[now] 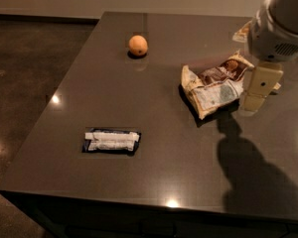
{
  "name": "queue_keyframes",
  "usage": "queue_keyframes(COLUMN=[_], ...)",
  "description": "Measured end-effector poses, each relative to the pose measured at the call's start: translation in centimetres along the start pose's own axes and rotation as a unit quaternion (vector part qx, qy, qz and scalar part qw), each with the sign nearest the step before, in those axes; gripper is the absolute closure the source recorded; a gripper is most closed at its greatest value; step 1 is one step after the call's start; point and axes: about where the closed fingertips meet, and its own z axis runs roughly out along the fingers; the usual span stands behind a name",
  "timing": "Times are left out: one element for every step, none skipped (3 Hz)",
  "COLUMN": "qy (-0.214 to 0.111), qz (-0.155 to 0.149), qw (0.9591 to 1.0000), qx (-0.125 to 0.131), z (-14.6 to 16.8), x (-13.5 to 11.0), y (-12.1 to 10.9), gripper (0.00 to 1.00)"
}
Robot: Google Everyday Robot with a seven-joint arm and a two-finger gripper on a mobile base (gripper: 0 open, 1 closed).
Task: Move brown chip bag near rxbar blueberry
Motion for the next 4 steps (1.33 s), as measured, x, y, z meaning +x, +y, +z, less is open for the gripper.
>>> queue_keyframes(qy=[0.003, 0.014, 0.02, 0.022], qz=[-0.056, -0.117, -0.156, -0.183], qw=[0.9984, 0.993, 0.987, 0.9818], qx=[-0.003, -0.014, -0.031, -0.045], z=[3.3, 6.7, 9.1, 10.7], x=[-0.7, -0.9, -0.7, -1.0], y=[-1.9, -2.5, -2.8, -3.0], gripper=[0.0, 0.0, 0.0, 0.0])
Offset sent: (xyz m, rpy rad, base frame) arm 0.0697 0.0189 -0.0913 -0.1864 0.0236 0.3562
